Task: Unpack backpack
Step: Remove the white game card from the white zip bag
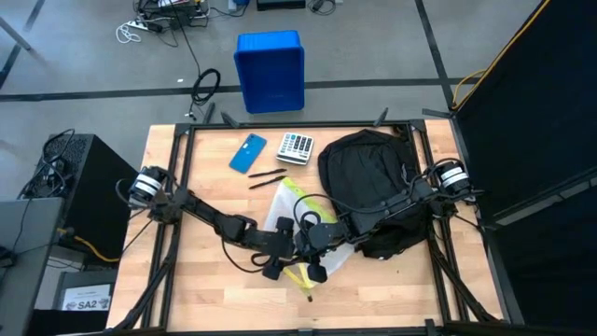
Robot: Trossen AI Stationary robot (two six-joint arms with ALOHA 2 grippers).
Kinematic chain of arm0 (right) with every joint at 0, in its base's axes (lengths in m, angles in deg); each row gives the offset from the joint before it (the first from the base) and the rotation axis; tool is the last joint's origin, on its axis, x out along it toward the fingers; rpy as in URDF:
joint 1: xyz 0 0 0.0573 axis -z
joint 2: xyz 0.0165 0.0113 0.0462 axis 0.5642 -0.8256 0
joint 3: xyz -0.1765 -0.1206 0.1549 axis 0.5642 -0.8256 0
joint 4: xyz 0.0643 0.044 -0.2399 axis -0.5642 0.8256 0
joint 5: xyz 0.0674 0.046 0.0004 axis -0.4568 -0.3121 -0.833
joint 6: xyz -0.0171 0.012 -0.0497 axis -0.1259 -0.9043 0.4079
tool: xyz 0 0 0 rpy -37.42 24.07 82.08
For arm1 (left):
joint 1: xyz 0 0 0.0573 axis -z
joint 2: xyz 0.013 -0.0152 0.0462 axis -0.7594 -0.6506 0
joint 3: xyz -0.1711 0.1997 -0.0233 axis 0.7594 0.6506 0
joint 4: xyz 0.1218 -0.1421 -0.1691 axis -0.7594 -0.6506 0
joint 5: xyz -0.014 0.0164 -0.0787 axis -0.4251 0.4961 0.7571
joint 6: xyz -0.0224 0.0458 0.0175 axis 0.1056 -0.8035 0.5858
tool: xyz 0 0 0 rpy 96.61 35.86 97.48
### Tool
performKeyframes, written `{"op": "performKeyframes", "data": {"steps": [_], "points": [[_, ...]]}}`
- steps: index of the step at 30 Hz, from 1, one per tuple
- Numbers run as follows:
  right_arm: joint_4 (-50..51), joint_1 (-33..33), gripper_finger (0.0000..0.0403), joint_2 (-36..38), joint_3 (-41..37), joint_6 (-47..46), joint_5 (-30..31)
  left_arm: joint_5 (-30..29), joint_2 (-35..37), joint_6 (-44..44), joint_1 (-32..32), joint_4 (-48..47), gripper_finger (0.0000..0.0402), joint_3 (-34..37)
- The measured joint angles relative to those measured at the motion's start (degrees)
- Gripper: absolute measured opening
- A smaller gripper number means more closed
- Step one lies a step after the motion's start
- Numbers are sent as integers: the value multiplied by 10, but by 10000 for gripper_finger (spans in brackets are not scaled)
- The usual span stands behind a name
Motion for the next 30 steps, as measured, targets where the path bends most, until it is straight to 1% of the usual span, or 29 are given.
{"op": "performKeyframes", "data": {"steps": [4, 10, 15, 20, 25, 30], "points": [[-1, 0, 0, 0, 0, 0, 0, 27, 0, 0, -5, 3, 282, -2], [-2, 1, 0, 0, 0, 0, -1, 35, 0, 1, -8, 2, 282, -2], [-1, 4, 0, 0, 0, 0, -1, 37, -29, 8, -9, 25, 285, -3], [5, 5, 0, 0, 0, 0, -28, 38, -66, 14, -9, 61, 293, -6], [19, 5, 0, 0, 0, -1, -35, 39, -71, 17, -9, 68, 294, -6], [32, 4, 0, 0, 1, -5, -45, 54, -71, 63, -8, 57, 294, -6]]}}
